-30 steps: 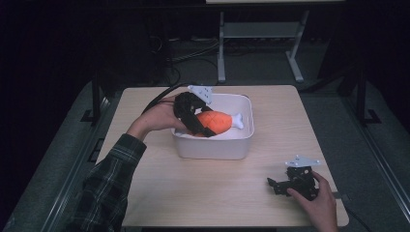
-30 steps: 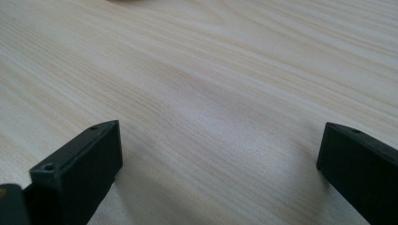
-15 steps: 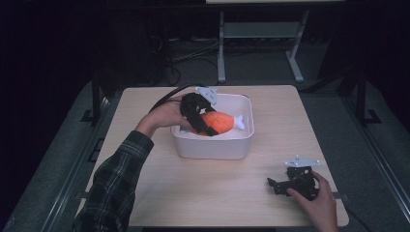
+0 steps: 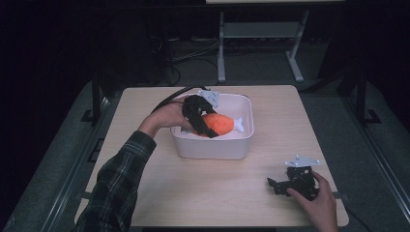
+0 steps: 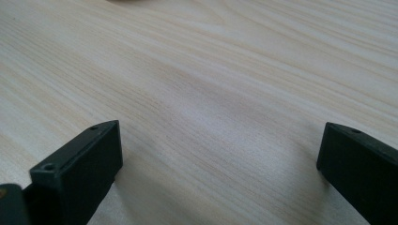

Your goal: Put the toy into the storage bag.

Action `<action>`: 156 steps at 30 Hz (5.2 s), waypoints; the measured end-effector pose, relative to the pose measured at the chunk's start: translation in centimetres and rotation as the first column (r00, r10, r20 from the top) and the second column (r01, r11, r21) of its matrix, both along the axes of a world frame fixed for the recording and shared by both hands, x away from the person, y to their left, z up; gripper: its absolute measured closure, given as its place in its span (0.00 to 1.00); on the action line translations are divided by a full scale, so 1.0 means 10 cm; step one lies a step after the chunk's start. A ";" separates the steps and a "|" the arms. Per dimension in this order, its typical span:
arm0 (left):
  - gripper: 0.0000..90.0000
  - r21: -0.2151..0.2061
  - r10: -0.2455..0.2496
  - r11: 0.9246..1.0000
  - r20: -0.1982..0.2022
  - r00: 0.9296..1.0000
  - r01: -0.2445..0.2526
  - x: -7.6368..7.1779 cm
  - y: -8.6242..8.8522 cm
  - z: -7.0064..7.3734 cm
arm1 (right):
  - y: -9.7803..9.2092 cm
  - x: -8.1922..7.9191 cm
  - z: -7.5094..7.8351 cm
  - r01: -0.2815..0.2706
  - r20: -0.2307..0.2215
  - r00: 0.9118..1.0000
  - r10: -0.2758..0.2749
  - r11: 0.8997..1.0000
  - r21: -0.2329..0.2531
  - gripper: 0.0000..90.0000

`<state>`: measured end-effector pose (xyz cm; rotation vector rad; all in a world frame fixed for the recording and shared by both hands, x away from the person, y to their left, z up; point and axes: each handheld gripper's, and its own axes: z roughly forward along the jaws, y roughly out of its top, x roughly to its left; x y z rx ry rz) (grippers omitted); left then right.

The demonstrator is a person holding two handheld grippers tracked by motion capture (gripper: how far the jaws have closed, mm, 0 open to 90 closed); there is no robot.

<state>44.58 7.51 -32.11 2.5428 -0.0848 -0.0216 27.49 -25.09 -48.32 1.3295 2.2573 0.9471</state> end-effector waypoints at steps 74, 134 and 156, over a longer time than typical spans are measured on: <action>0.16 -0.197 0.472 0.867 0.038 0.881 -0.457 -0.71 1.01 0.22 | 0.00 0.00 0.00 -0.001 -0.001 1.000 0.001 1.000 -0.001 0.00; 0.16 -0.203 0.771 0.622 -0.010 0.637 -0.756 -1.78 1.94 -1.39 | 0.00 0.00 0.00 0.000 -0.001 1.000 0.000 1.000 -0.003 0.00; 0.14 -0.206 0.781 0.610 -0.007 0.624 -0.766 -1.83 1.93 -1.54 | 0.00 0.00 0.00 0.001 -0.002 1.000 -0.001 1.000 -0.002 0.00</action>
